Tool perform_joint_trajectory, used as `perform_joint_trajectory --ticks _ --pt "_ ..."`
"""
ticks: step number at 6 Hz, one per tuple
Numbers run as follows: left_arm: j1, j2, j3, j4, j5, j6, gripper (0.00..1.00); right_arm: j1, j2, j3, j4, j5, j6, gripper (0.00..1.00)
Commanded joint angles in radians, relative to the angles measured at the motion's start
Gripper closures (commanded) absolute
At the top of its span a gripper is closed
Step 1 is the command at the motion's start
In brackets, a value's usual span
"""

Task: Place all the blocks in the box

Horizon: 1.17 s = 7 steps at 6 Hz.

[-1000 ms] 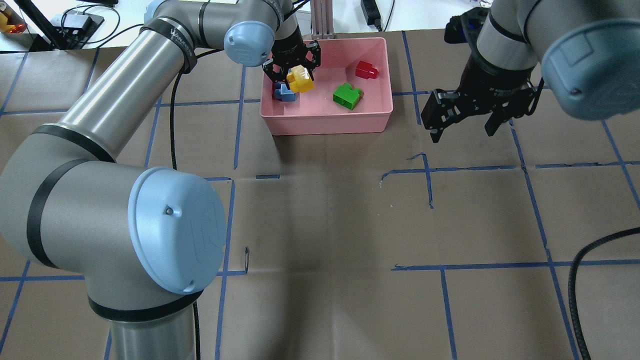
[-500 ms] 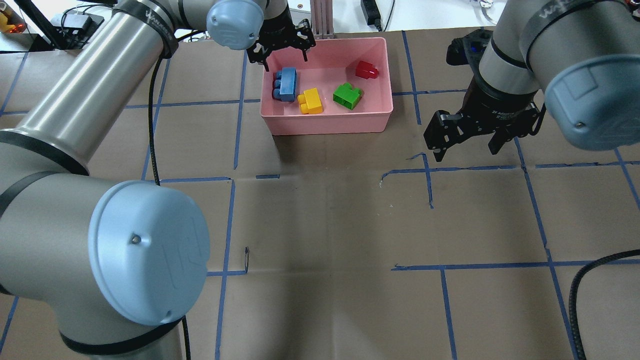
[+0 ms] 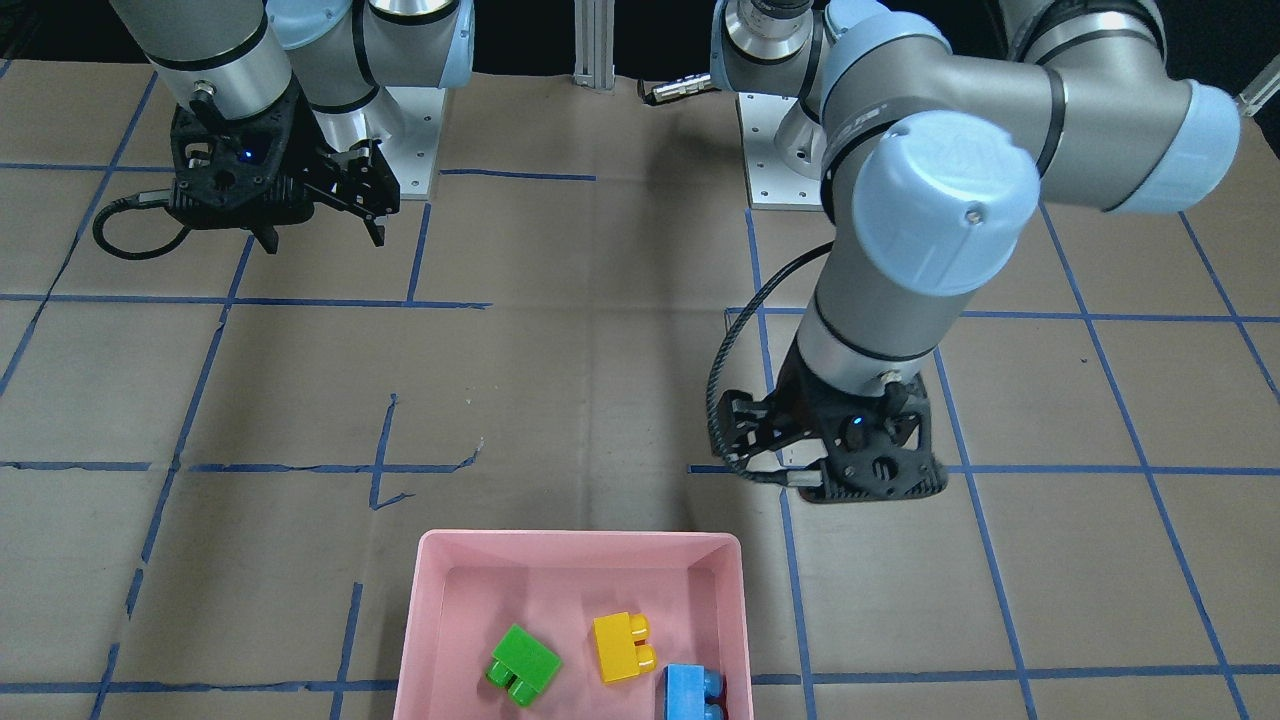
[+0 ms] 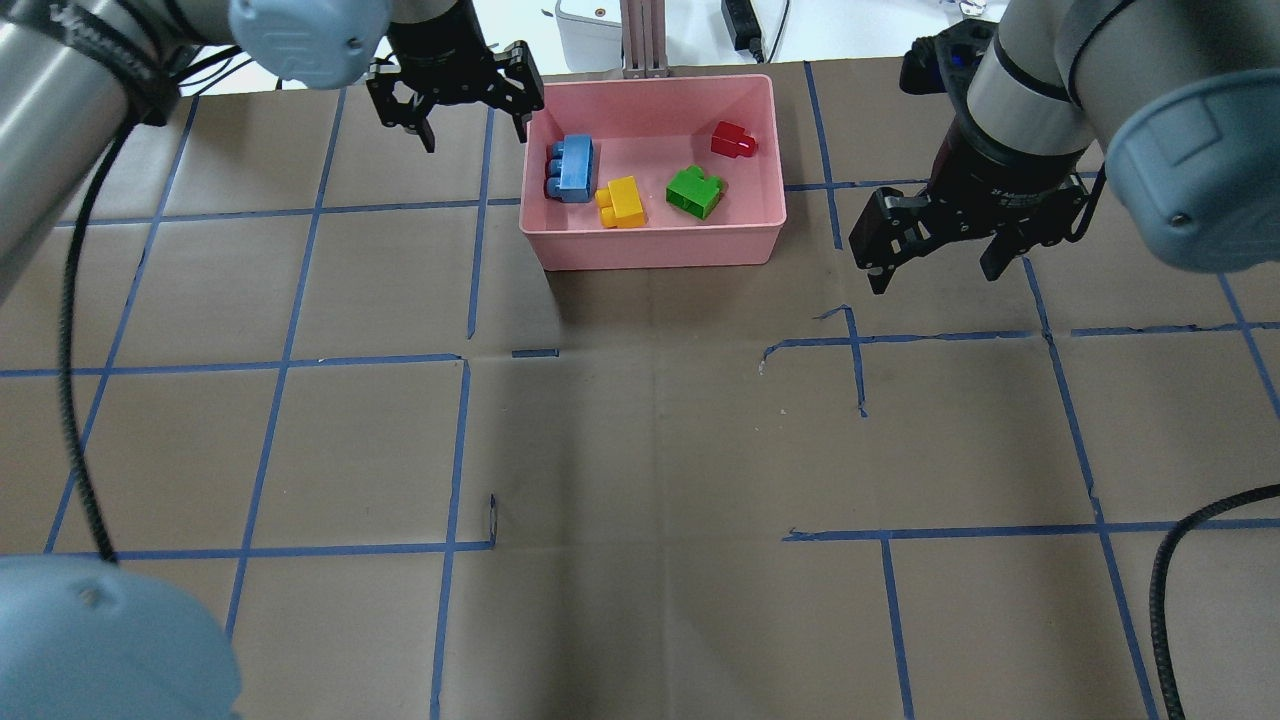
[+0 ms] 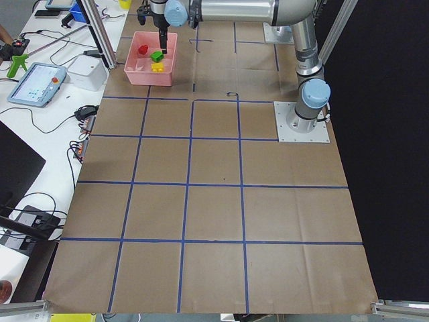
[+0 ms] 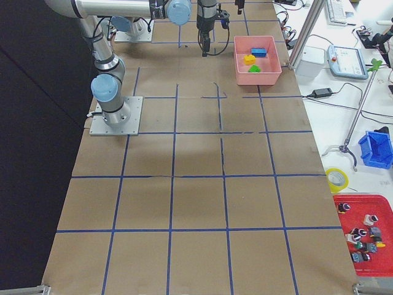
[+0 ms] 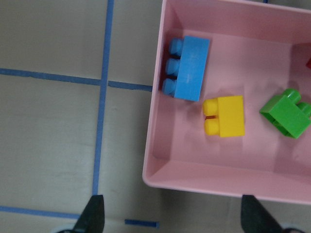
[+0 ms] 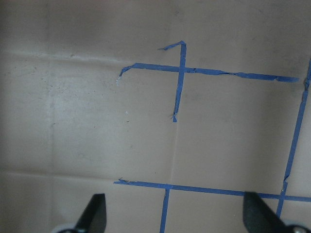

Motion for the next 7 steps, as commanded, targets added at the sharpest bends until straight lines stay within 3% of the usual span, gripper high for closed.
perform_joint_trajectory --ticks 1,3,7 --pt "0.08 0.266 -0.257 -0.004 -0.01 0.106 0.01 -0.001 0.003 -0.002 0.004 0.003 0.002 0.0" --pt "0.079 0.341 -0.33 0.01 -0.009 0.143 0.01 -0.001 0.004 0.003 0.0 0.0 0.004 0.0" --pt "0.079 0.356 -0.307 0.007 -0.006 0.144 0.01 -0.004 0.003 -0.003 -0.004 0.004 0.004 0.0"
